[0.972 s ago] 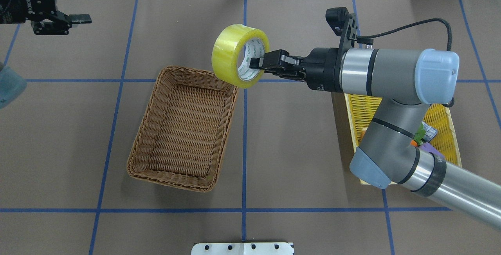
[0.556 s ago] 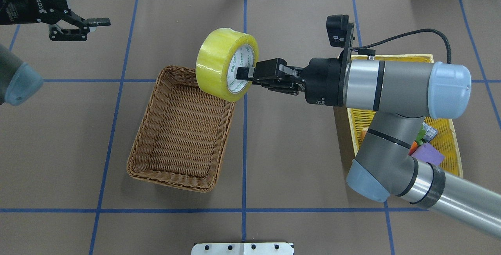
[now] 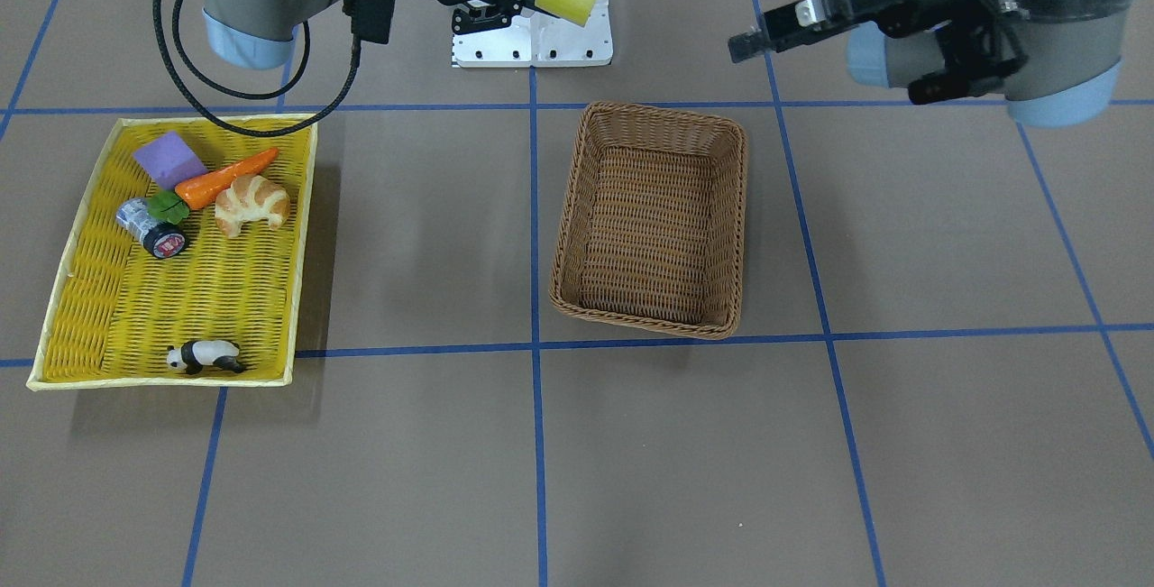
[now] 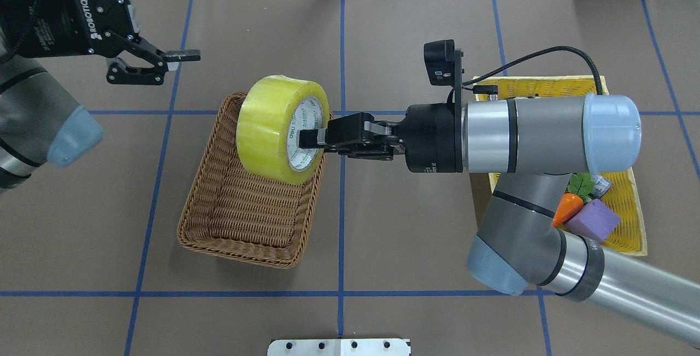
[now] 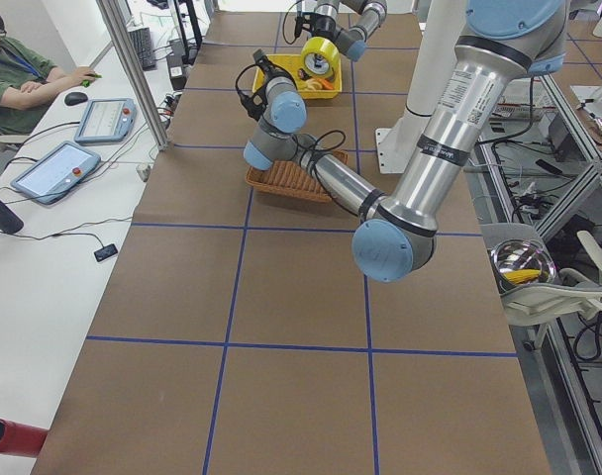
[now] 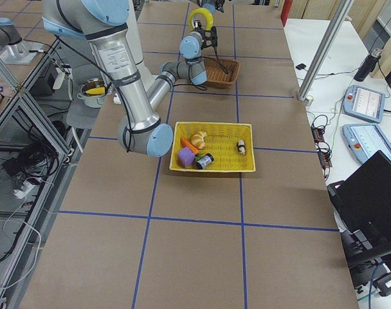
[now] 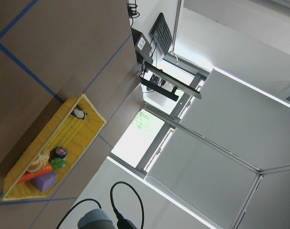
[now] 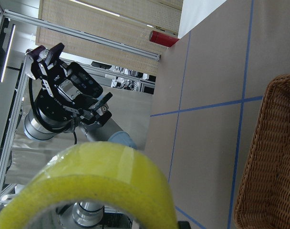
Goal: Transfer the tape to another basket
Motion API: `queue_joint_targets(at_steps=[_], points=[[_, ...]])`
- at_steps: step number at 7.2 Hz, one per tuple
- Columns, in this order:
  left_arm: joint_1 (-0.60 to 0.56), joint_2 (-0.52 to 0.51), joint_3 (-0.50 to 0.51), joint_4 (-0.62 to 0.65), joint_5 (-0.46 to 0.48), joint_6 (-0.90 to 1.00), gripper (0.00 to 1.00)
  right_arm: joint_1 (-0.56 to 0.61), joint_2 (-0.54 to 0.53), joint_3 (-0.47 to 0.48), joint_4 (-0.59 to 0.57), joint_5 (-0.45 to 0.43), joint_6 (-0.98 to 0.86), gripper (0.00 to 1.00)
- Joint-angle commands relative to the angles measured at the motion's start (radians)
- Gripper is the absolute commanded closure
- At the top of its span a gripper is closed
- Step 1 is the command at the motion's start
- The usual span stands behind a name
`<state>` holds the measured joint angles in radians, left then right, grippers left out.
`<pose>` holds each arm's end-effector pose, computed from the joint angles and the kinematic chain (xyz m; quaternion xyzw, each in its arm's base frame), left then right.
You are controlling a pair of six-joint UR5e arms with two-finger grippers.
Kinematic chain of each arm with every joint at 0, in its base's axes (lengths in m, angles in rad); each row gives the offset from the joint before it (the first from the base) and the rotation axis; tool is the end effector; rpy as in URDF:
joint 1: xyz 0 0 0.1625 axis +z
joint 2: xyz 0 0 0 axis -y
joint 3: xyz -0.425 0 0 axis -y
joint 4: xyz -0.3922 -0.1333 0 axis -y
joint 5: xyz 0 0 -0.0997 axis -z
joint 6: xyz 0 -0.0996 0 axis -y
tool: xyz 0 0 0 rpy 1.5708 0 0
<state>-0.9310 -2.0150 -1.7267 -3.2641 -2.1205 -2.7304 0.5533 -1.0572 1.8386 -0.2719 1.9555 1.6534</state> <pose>0.2358 -0.4529 0.1938 -0.2110 0.8587 -0.2185 0.4127 -0.3913 -0.3545 0.1244 0.1033 -0.8458 -0.0013 0.5234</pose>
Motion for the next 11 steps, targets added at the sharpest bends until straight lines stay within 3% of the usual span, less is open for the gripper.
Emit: queue_joint_targets(at_steps=[1, 8, 10, 11], points=[[0.064, -0.018, -0.057, 0.004, 0.027, -0.032, 0.03, -0.003, 0.013, -0.004, -0.001, 0.02, 0.0, 1.0], [0.152, -0.027, -0.065, 0.009, 0.028, -0.037, 0.04, -0.003, 0.029, -0.007, -0.001, 0.019, -0.001, 1.0], [0.162, -0.027, -0.076, 0.009, 0.028, -0.037, 0.13, -0.003, 0.029, -0.009, -0.001, 0.019, -0.001, 1.0], [0.162, -0.027, -0.083, 0.004, 0.027, -0.034, 0.23, -0.003, 0.028, -0.009, -0.001, 0.019, -0.001, 1.0]])
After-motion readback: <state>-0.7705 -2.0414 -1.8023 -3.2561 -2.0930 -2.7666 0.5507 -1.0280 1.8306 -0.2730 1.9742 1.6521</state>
